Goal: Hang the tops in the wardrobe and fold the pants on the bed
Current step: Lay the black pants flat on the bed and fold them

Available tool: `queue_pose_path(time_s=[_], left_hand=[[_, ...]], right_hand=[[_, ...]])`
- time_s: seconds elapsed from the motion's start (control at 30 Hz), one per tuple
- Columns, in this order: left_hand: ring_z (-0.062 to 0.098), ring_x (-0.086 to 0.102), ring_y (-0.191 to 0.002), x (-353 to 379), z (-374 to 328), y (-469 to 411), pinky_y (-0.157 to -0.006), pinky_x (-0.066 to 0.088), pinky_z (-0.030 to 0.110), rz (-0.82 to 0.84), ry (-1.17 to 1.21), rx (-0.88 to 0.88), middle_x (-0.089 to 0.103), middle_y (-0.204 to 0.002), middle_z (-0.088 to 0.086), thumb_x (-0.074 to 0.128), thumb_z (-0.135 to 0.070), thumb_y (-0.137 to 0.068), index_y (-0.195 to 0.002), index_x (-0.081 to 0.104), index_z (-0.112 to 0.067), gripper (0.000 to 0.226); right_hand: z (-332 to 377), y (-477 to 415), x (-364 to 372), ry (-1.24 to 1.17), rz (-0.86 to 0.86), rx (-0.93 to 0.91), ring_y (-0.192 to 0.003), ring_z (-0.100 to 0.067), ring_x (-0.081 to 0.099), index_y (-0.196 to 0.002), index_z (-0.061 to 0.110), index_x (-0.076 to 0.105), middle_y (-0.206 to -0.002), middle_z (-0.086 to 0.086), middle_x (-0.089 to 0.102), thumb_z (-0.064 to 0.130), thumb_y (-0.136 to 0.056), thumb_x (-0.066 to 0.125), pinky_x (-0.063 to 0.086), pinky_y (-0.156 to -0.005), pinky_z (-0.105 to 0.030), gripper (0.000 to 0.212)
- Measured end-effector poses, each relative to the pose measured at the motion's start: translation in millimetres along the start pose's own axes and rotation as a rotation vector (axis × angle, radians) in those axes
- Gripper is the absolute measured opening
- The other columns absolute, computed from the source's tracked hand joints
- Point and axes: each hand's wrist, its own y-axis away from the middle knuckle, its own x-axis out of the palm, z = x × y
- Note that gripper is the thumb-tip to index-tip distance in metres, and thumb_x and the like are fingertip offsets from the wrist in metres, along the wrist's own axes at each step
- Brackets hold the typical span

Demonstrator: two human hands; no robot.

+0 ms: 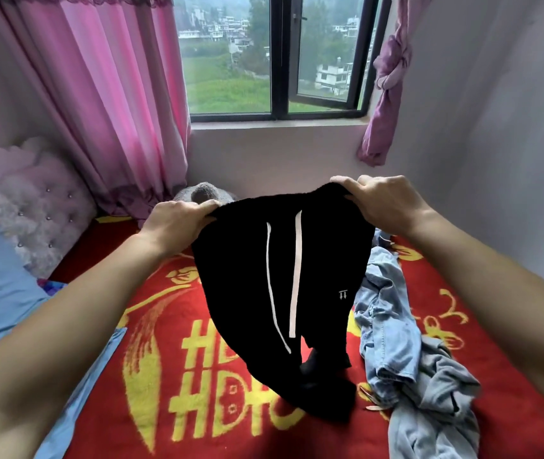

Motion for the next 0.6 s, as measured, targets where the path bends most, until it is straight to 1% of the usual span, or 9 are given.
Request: queue_pose_path(time_s=[0.07, 0.13, 0.17, 0.27, 0.33, 0.4, 0.5, 0.57, 0.6], left_hand=[[0.034, 0.065, -0.101, -0.8, -6.3, -5.3, -0.077, 0.053, 0.045, 0.02, -0.073, 0.072, 0.066, -0.114, 0.01, 0.053, -0.03, -0.099, -0.126, 0.061, -0.019, 0.031], [0.034, 0.058, -0.114, 1.8, -14.0, -15.7, -0.086, 0.048, 0.045, 0.068, -0.151, 0.109, 0.058, -0.129, 0.013, 0.055, -0.012, -0.093, -0.12, 0.061, -0.008, 0.028], [0.034, 0.057, -0.116, 2.2, -17.9, -21.8, -0.087, 0.047, 0.045, 0.11, -0.18, 0.103, 0.056, -0.129, 0.014, 0.053, -0.006, -0.09, -0.117, 0.059, -0.005, 0.029], [0.036, 0.058, -0.108, 0.2, -26.7, -36.2, -0.082, 0.047, 0.045, 0.178, -0.114, 0.028, 0.054, -0.114, 0.015, 0.047, -0.002, -0.087, -0.114, 0.048, -0.005, 0.027], [0.038, 0.058, -0.106, 1.4, -28.8, -43.2, -0.079, 0.046, 0.046, 0.188, -0.058, 0.001, 0.054, -0.112, 0.016, 0.048, -0.011, -0.088, -0.115, 0.042, -0.006, 0.028], [0.038, 0.062, -0.101, 6.7, -29.5, -43.7, -0.073, 0.045, 0.044, 0.187, -0.07, 0.009, 0.058, -0.111, 0.016, 0.048, -0.028, -0.09, -0.115, 0.038, -0.008, 0.033], [0.038, 0.068, -0.08, 35.3, -28.0, -26.3, -0.062, 0.048, 0.041, 0.105, -0.135, 0.154, 0.066, -0.094, 0.013, 0.033, -0.054, -0.085, -0.109, 0.042, -0.012, 0.05], [0.034, 0.068, -0.069, 63.3, -31.1, -7.5, -0.053, 0.043, 0.035, 0.122, -0.146, 0.251, 0.066, -0.082, 0.007, 0.027, -0.073, -0.083, -0.108, 0.046, -0.014, 0.066], [0.033, 0.068, -0.067, 78.8, -34.2, 1.3, -0.051, 0.04, 0.034, 0.156, -0.152, 0.29, 0.066, -0.08, 0.005, 0.026, -0.08, -0.082, -0.107, 0.047, -0.015, 0.073]], right_hand=[[-1.8, -4.8, 6.4, 0.029, 0.033, 0.027, -0.086, -0.034, 0.068, -0.127, 0.014, 0.058, -0.104, -0.009, 0.064, 0.025, -0.104, 0.044, 0.05, -0.067, -0.043, 0.028], [1.0, -9.0, 15.3, 0.136, 0.075, -0.014, -0.095, -0.033, 0.065, -0.115, 0.009, 0.058, -0.109, -0.011, 0.063, 0.012, -0.098, 0.042, 0.049, -0.083, -0.044, 0.024], [3.0, -11.2, 18.3, 0.151, 0.103, -0.023, -0.095, -0.033, 0.064, -0.113, 0.008, 0.057, -0.107, -0.012, 0.063, 0.008, -0.095, 0.041, 0.048, -0.084, -0.042, 0.024], [4.0, -16.2, 22.8, 0.018, 0.162, 0.039, -0.091, -0.034, 0.061, -0.119, 0.01, 0.049, -0.099, -0.013, 0.058, 0.01, -0.093, 0.045, 0.041, -0.065, -0.039, 0.027], [2.7, -19.9, 23.2, -0.059, 0.161, 0.065, -0.088, -0.036, 0.061, -0.115, 0.011, 0.049, -0.095, -0.014, 0.058, 0.023, -0.09, 0.05, 0.036, -0.062, -0.037, 0.028], [3.3, -18.3, 26.1, -0.051, 0.169, 0.022, -0.079, -0.036, 0.066, -0.104, 0.012, 0.05, -0.086, -0.012, 0.064, 0.038, -0.082, 0.053, 0.036, -0.06, -0.034, 0.034], [6.5, -0.7, 44.8, -0.061, 0.169, -0.064, -0.06, -0.035, 0.066, -0.084, 0.017, 0.041, -0.065, -0.007, 0.065, 0.061, -0.075, 0.046, 0.043, -0.053, -0.032, 0.045], [9.8, 15.5, 65.6, -0.068, 0.215, -0.113, -0.054, -0.031, 0.064, -0.08, 0.021, 0.039, -0.059, -0.003, 0.063, 0.085, -0.071, 0.042, 0.038, -0.05, -0.03, 0.065], [12.7, 22.7, 79.0, -0.068, 0.278, -0.136, -0.056, -0.029, 0.065, -0.08, 0.022, 0.042, -0.062, -0.002, 0.064, 0.093, -0.067, 0.04, 0.035, -0.051, -0.03, 0.072]])
